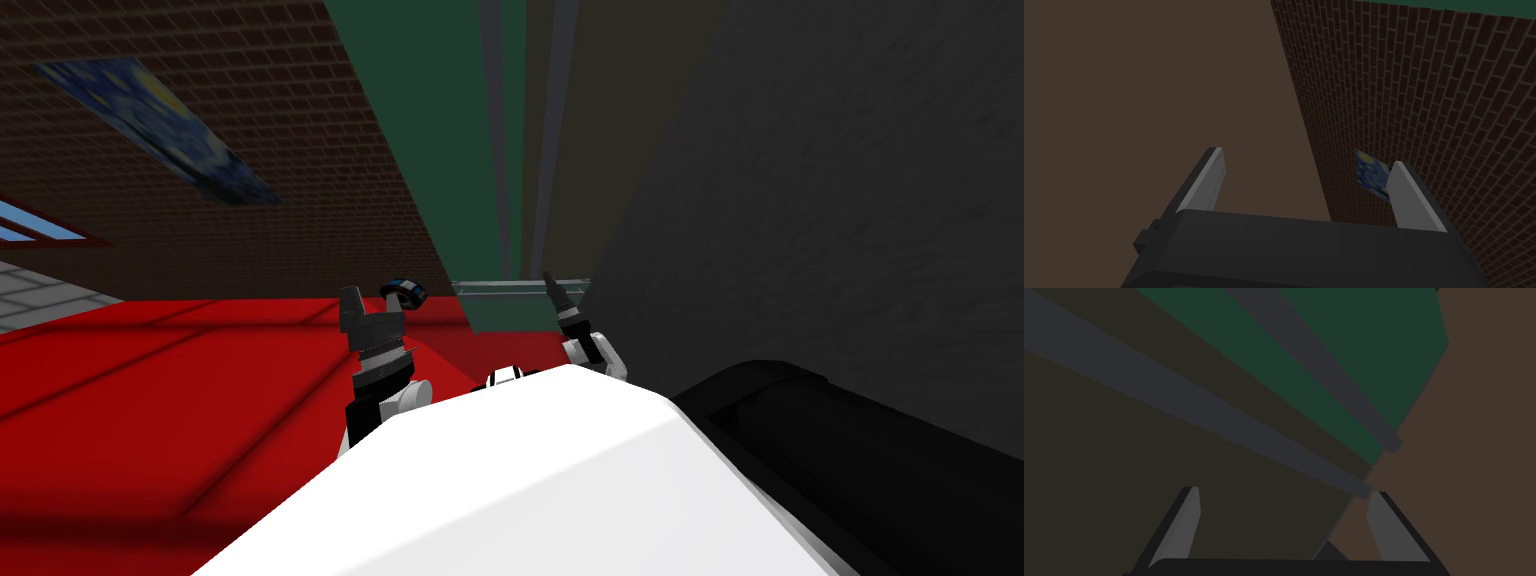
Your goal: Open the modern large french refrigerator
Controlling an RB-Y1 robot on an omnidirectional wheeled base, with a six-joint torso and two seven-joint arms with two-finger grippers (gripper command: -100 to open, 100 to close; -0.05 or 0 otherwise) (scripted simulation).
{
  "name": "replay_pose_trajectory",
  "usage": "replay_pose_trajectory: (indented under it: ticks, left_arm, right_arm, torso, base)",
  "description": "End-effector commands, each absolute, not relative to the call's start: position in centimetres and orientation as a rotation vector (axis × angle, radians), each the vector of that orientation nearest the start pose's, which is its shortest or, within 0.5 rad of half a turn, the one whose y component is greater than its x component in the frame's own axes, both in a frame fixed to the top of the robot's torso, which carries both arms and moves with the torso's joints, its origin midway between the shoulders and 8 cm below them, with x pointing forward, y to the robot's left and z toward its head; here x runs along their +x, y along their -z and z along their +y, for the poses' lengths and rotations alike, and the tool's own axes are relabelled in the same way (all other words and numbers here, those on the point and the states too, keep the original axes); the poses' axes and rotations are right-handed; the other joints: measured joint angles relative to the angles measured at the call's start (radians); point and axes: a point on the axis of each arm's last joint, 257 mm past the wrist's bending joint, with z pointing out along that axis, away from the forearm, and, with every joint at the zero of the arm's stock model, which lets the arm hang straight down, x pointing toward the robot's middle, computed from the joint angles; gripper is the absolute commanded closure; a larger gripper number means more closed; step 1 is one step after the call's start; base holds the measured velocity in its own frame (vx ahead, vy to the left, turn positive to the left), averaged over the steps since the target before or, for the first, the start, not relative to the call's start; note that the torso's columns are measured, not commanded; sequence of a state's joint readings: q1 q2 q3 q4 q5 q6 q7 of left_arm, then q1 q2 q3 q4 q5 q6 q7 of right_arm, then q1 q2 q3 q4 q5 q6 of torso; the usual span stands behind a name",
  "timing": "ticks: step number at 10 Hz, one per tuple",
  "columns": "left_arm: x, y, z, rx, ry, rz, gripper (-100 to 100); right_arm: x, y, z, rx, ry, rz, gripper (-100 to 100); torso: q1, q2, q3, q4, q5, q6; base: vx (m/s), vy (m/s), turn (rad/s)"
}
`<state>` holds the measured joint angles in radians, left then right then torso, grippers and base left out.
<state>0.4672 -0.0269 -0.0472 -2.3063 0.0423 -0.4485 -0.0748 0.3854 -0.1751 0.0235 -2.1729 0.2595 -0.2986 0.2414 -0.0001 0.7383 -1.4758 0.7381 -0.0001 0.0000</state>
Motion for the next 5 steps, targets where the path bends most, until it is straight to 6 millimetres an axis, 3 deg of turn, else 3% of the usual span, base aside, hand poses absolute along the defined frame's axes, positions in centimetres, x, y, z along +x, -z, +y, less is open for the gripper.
replay_pose_trajectory:
  ticks: [1,5]
  left_arm:
    - [35.1,-3.7,26.8,-0.677,1.321,0.582,0]
    - [35.1,-3.7,26.8,-0.677,1.321,0.582,0]
  right_arm:
    - [41.8,4.6,-23.9,0.322,-0.769,1.097,-100]
    - [43.4,6.2,-24.2,0.243,-0.622,1.156,-100]
  torso:
    - [0.001,0.0,0.0,0.0,0.0,0.0]
    - [0.0,0.0,0.0,0.0,0.0,0.0]
  base:
    - [0.034,0.031,-0.005]
    - [0.033,0.02,-0.007]
